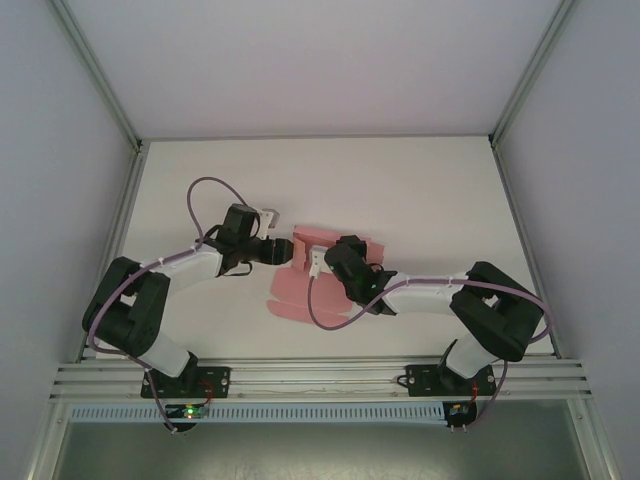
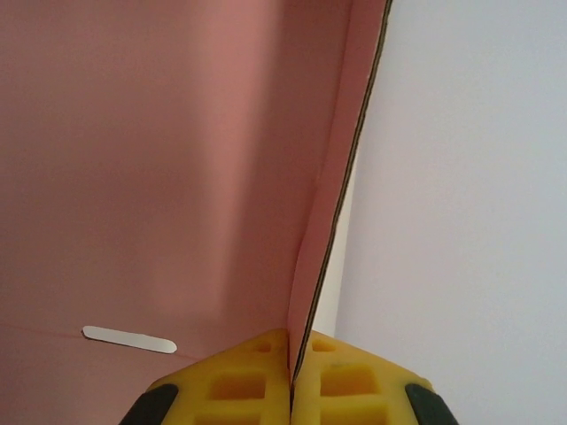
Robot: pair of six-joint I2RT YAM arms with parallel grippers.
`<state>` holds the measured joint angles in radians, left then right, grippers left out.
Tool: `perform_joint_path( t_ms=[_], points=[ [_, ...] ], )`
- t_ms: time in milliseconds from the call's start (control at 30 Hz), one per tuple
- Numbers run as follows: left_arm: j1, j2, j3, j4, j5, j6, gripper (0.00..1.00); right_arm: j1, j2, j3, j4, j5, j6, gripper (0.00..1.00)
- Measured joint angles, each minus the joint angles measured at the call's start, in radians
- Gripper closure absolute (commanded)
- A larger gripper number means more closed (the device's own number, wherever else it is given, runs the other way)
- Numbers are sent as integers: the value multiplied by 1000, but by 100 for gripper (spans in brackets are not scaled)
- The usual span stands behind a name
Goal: Assemble paper box
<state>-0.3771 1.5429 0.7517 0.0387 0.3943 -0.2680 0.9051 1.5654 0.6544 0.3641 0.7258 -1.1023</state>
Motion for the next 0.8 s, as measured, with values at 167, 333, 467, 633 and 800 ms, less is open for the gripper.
perform_joint_path(
  t_ms=[167,333,467,633,800],
  points=[
    [-18,-42,-44,10,-41,13,35,0,0,0,-9,-1,2,100],
    [-28,-50,-54,9,-54,24,35,0,0,0,-10,-1,4,100],
    [-28,-50,-54,10,-51,31,35,0,0,0,-11,-1,5,100],
    [-28,-40,-51,18,-29,42,35,0,0,5,-24,-1,8,100],
    [-28,-8,-48,60,33,63,39,0,0,5,-26,-3,9,100]
  ],
)
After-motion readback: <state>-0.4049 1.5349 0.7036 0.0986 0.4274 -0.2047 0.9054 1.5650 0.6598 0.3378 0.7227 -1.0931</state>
